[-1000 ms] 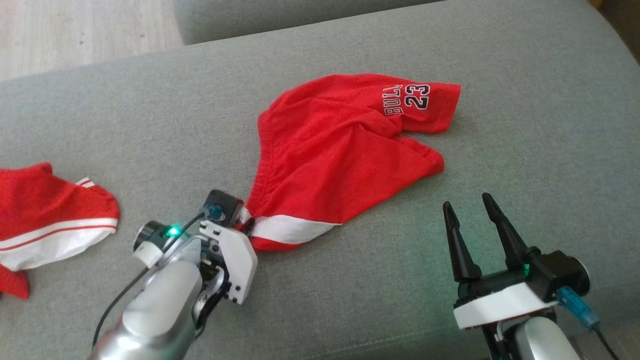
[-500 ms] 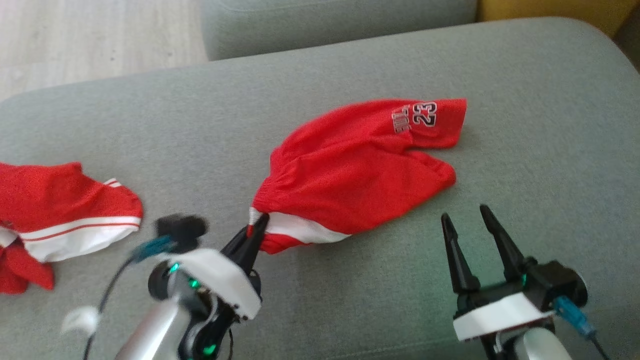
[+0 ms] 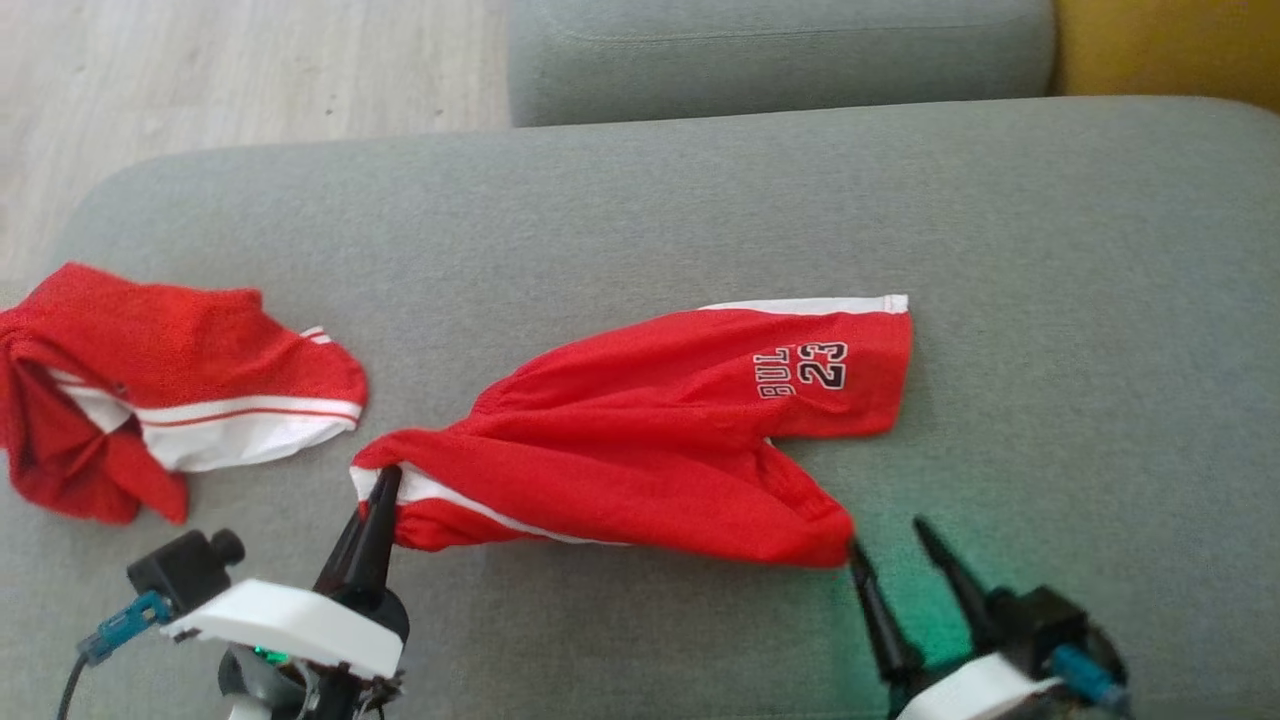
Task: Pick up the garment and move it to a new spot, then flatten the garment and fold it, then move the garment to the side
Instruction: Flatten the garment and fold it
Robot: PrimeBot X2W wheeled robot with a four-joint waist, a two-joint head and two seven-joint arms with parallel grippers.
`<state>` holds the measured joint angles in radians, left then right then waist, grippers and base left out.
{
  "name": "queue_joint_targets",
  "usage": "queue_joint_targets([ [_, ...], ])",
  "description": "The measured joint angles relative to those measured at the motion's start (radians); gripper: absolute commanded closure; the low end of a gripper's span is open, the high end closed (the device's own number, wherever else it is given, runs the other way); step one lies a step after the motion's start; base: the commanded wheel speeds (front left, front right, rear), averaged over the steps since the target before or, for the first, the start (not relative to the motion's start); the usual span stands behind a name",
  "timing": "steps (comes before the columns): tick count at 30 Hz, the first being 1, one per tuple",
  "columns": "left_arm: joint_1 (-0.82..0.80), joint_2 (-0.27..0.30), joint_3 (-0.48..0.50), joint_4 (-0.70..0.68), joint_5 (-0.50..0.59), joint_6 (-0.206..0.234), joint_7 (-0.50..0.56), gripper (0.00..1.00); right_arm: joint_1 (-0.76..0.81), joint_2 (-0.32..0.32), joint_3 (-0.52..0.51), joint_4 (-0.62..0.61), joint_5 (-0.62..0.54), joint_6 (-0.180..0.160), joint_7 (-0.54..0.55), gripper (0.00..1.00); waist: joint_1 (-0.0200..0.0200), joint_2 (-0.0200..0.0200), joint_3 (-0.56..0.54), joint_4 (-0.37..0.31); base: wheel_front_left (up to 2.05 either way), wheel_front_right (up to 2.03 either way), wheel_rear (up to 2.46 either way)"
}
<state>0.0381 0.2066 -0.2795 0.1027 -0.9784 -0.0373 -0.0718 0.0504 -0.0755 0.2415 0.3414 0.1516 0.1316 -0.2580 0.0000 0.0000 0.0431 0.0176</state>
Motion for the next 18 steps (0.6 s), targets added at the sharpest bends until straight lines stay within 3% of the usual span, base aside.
queue_joint_targets([
  [5, -0.025, -0.001, -0.015, 0.042, 0.026, -0.017, -0.009, 1.0, -0.032, -0.019, 0.114, 0.126, 0.118, 0.0, 0.0, 0.0, 0.0, 0.0, 0.015, 0.032, 0.0, 0.0, 0.0],
  [11, -0.08, -0.004, -0.038, 0.068, 0.038, -0.034, -0.011, 1.0, -0.13, -0.048, 0.177, 0.177, 0.222, 0.0, 0.0, 0.0, 0.0, 0.0, 0.041, 0.055, 0.0, 0.0, 0.0],
  [12, -0.087, -0.006, -0.04, 0.073, 0.039, -0.034, -0.015, 1.0, -0.141, -0.048, 0.191, 0.185, 0.247, 0.0, 0.0, 0.13, 0.0, 0.0, 0.045, 0.057, 0.0, 0.0, 0.0],
  [14, -0.096, -0.007, -0.042, 0.084, 0.039, -0.035, -0.018, 1.0, -0.158, -0.048, 0.232, 0.201, 0.295, 0.0, 0.0, 1.0, 0.0, 0.0, 0.052, 0.059, 0.0, 0.0, 0.0],
  [18, -0.111, -0.007, -0.042, 0.107, 0.039, -0.043, -0.022, 1.0, -0.186, -0.065, 0.305, 0.217, 0.358, 0.0, 0.0, 1.0, 0.0, 0.0, 0.056, 0.056, 0.0, 0.0, 0.0],
])
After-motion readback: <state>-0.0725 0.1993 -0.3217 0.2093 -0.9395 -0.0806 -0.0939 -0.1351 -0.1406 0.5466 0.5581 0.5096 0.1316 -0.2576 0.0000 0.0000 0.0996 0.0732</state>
